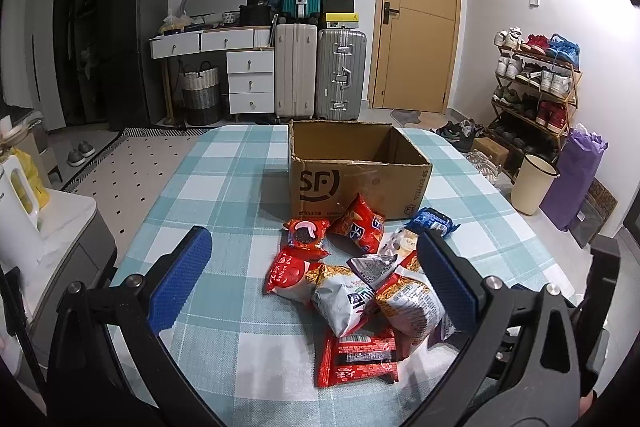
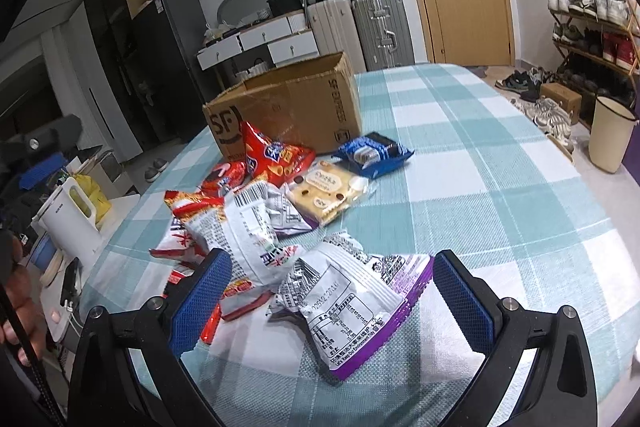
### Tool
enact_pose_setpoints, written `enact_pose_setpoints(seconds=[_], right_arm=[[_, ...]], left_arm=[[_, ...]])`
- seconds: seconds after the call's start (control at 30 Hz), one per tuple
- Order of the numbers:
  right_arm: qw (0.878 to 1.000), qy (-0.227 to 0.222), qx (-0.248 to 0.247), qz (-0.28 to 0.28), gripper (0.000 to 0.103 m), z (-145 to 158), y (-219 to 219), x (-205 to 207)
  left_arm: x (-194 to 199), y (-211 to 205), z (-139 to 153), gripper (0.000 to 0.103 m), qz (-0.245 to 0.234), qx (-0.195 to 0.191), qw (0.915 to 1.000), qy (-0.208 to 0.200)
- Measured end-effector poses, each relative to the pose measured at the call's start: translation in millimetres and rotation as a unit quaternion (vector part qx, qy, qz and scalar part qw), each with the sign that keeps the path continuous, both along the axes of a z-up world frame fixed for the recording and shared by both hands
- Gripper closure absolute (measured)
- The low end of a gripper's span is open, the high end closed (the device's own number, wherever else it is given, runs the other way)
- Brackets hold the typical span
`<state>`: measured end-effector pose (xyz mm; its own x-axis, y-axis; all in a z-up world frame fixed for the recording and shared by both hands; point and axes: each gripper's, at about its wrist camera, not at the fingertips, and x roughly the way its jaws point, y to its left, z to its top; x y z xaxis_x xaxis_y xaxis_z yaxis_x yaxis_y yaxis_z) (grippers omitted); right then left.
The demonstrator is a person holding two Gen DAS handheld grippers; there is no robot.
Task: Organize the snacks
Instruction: 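Lower the right gripper onto the white-purple snack bag and close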
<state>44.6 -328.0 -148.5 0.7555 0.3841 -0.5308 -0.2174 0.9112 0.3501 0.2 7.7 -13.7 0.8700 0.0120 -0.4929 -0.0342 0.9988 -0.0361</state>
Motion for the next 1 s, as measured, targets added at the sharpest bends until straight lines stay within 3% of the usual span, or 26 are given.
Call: enact_pose_setpoints(seconds=[0.57, 1.0], right_arm=[[1.0, 0.026, 0.014, -0.003, 0.001, -27.4, -1.5, 24.8], [0.997, 0.048, 0.059, 0.015, 0.022, -38.2, -10.4, 24.6]], left_arm=[[0.8, 2.7, -0.9, 0.001, -0.001, 0.001, 1.0, 0.003], [1.0, 4.6, -3.0, 0.001, 0.0, -0.001, 1.0, 0.005]])
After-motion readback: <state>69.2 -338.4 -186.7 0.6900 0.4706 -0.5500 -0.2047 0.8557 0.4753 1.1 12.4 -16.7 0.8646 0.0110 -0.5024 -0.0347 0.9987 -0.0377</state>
